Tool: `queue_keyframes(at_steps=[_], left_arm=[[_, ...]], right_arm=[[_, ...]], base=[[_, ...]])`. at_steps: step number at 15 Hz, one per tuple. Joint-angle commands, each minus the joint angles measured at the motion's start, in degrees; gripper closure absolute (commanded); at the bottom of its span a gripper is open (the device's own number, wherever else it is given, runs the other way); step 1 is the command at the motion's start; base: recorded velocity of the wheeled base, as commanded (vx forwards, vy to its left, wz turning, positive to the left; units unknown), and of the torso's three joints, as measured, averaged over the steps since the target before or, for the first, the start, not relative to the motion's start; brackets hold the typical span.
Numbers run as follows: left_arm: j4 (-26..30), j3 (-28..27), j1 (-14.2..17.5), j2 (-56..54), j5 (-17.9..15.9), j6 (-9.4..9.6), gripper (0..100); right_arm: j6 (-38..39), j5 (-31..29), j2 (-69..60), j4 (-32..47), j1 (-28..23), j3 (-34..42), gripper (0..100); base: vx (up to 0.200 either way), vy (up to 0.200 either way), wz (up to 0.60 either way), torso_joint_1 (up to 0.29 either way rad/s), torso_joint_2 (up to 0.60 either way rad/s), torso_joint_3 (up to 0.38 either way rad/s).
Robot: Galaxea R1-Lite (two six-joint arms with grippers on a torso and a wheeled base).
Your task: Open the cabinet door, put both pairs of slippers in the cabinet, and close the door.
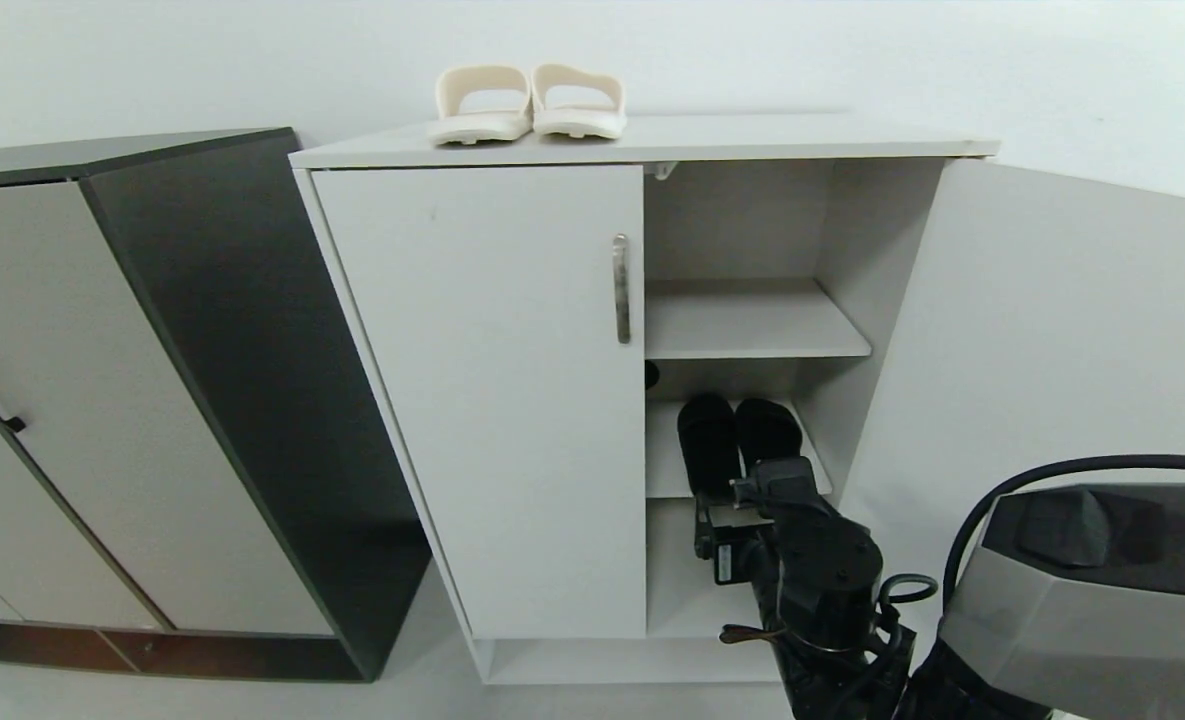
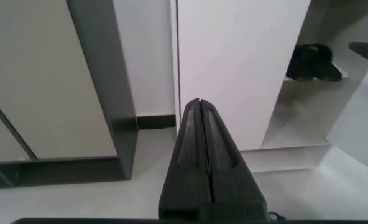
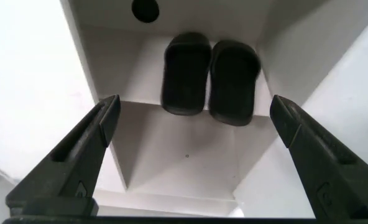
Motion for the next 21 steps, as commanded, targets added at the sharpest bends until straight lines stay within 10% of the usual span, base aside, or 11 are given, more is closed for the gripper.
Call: queue_keyframes(at_steps=[1,9,21], left_arm=[[-0.01,0.00,0.04,0.09,-0.02,0.00,100],[-0.01,0.00,0.04,0.09,-0.02,0.00,100],[-0.01,0.00,0.04,0.09,-0.02,0.09,100]], right_arm=[[-0.01,0.04,0.06,-0.15,0.00,0.30,0],[-1.59,2.15,0.14,-1.29,-0.08,2.76,0],[-0.01,9.19,-3.20,2.40,-1.05,6.45,0]], base=[[0.000,0.200,0.00,0.002,0.00,0.007],[0.000,0.200,0.00,0.005,0.00,0.002],[0.000,0.000,0.00,0.000,0.00,0.000]])
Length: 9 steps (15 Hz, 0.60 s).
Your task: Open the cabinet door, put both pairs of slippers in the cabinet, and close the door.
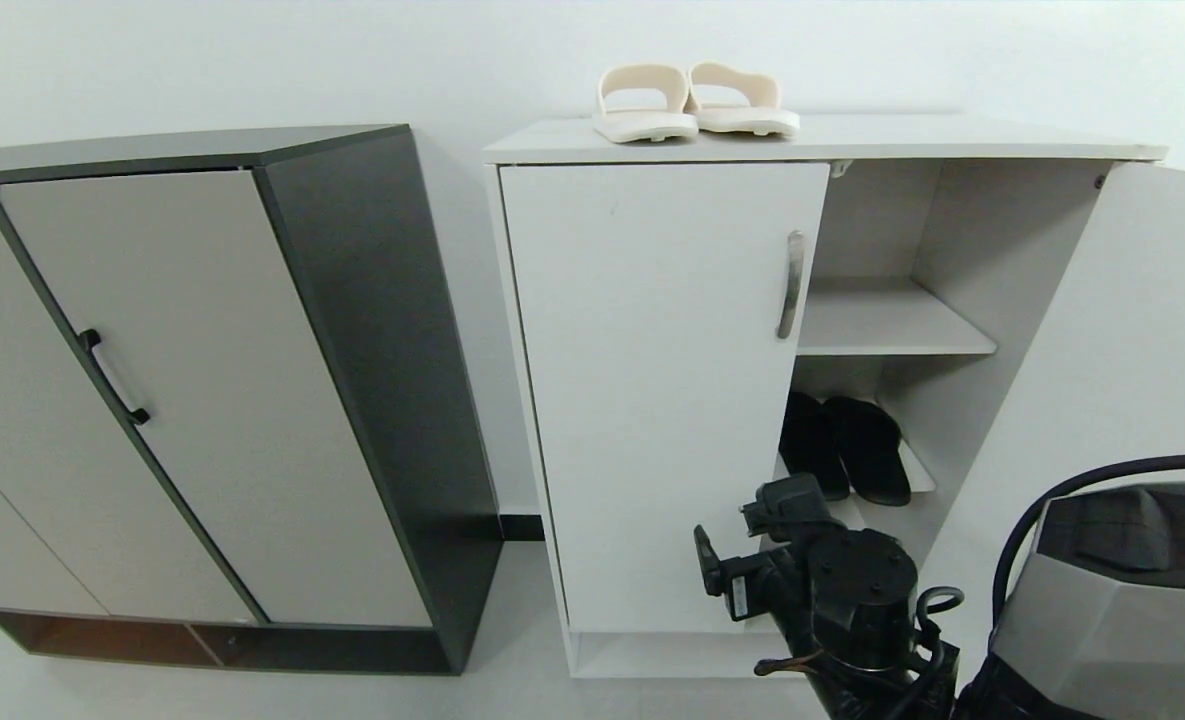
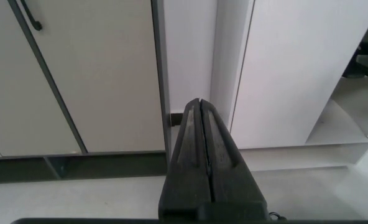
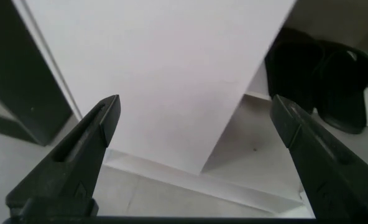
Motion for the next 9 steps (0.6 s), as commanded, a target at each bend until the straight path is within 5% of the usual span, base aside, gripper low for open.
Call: queue_keyframes(at_steps=[1,5,9], left_arm=[[-0.05,0.00,0.01,0.09,0.01,0.06,100],[0.04,0.00,0.01,0.09,0.01,-0.02,100],[0.04,0.00,0.01,0.09,0.01,-0.02,100]], right_arm=[[0.04,-0.24,0.71,-0.32,-0.04,-0.32,0],[-0.22,-0.68,0.45,-1.91,-0.13,-0.14,0],[-0.13,-0.68,0.89,-1.91,-0.13,0.21,0]], base=[[0.000,0.000,0.00,0.000,0.00,0.000],[0.000,0.000,0.00,0.001,-0.04,-0.043],[0.000,0.000,0.00,0.034,-0.28,-0.338]])
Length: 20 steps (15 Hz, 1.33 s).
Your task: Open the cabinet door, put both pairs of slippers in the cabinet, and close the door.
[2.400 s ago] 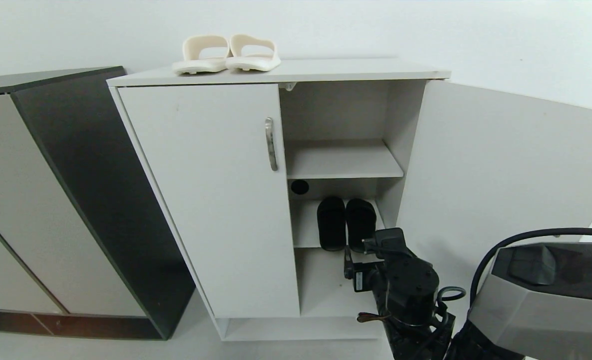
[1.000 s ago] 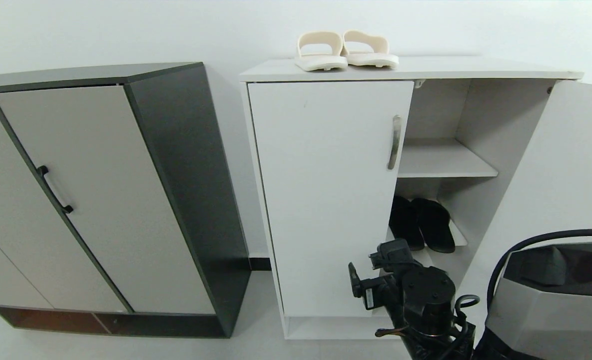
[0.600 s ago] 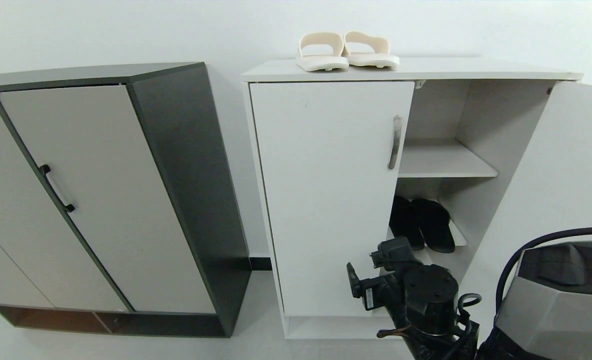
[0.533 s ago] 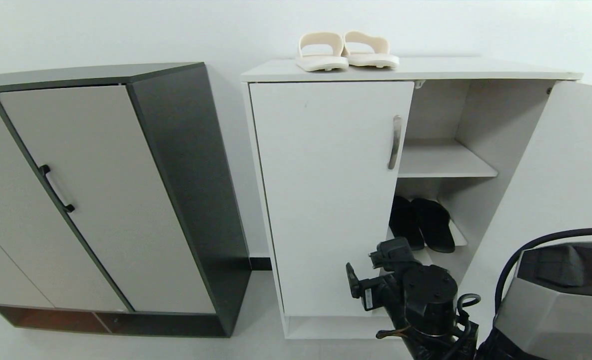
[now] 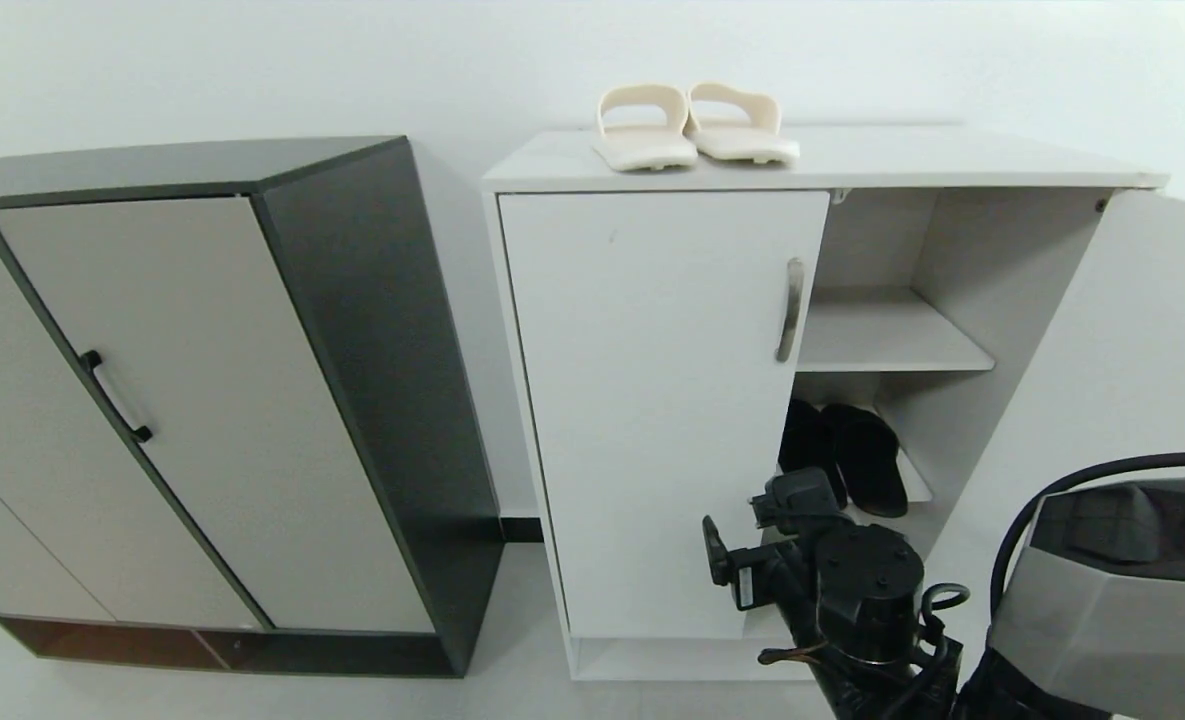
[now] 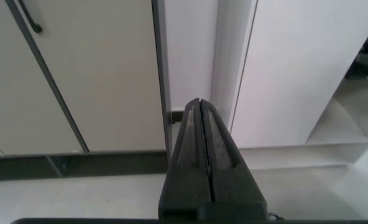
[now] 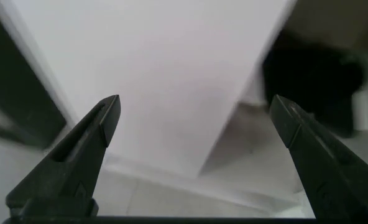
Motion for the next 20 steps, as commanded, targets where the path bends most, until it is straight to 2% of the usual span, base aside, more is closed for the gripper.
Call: queue_keyframes(at_steps=[1,7,9,20], left_arm=[[0.04,0.02,0.07,0.06,-0.02,0.09,100],[0.04,0.02,-0.02,0.06,-0.02,0.00,100],[-0.05,0.02,0.07,0.06,0.07,0.53,100],[-0.05,0.02,0.07,0.06,-0.02,-0.18,100]], right_arm=[[0.09,0.09,1.20,-0.02,0.09,0.10,0],[0.18,0.00,1.47,-0.81,0.09,1.60,0],[0.18,0.09,2.61,-0.99,0.00,1.68,0],[-0.18,0.26,3.14,-0.99,-0.35,0.89,0]], base=[[0.000,0.000,0.00,0.041,-0.56,-0.359],[0.000,0.000,0.00,0.110,-0.48,-0.344],[0.000,0.000,0.00,0.146,-0.47,-0.330],[0.000,0.000,0.00,0.186,-0.50,-0.313]])
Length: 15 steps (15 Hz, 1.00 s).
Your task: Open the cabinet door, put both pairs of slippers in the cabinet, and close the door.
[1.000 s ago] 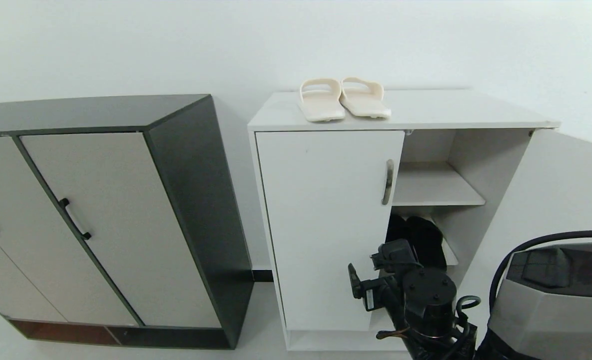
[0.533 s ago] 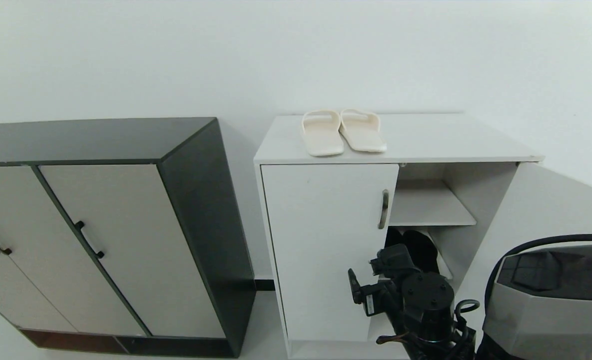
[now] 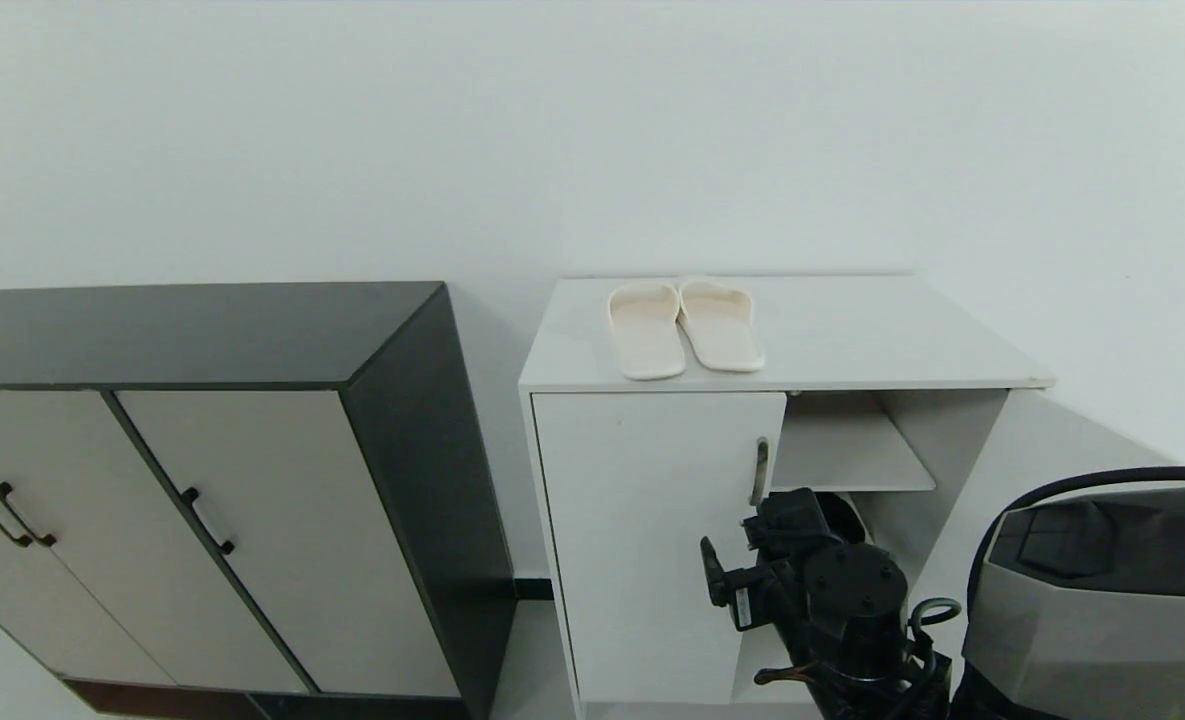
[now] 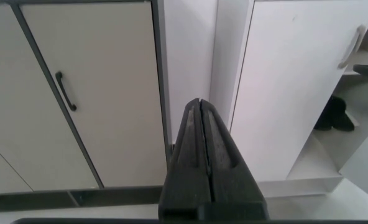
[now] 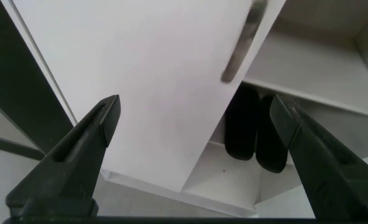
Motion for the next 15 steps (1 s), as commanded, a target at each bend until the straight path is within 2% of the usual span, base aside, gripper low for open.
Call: queue_keyframes(at_steps=[1,5,7,9,10,12,13,15], left_arm=[[-0.02,0.00,0.01,-0.01,0.01,-0.03,100],[-0.02,0.00,0.01,-0.01,-0.08,-0.20,100],[-0.02,0.00,0.01,-0.01,-0.08,-1.26,100],[-0.02,0.00,0.01,-0.01,-0.17,-1.26,100],[-0.02,0.00,0.01,-0.01,-0.08,-1.26,100],[-0.02,0.00,0.01,-0.01,-0.17,-1.17,100],[-0.02,0.00,0.01,-0.01,-0.17,-1.17,100],[-0.02,0.00,0.01,-0.01,-0.17,-1.17,100]], right_arm=[[-0.04,0.02,0.10,-0.01,0.02,0.02,0],[-0.13,-0.07,-0.08,-0.01,0.02,0.02,0],[-0.22,0.19,-0.52,-0.01,0.11,-0.07,0],[-0.66,2.83,-0.61,-0.80,-0.24,0.02,0],[-2.85,3.62,0.10,-3.70,-1.12,0.37,0],[-6.28,3.80,-2.80,-4.14,-2.00,0.02,0],[-6.28,3.80,-6.06,0.78,-2.00,-1.65,0],[-4.26,3.80,-12.12,15.90,-2.00,-6.75,0]], base=[[0.000,0.000,0.00,0.232,-0.54,-0.325],[0.000,0.000,0.00,0.242,-0.56,-0.322],[0.000,0.000,0.00,0.259,-0.60,-0.332],[0.000,0.000,0.00,0.261,-0.60,-0.327],[0.000,0.000,0.00,0.144,-0.34,-0.168],[0.000,0.000,0.00,0.044,-0.08,-0.053],[0.000,0.000,0.00,0.000,0.00,0.000],[0.000,0.000,0.00,0.000,0.00,0.000]])
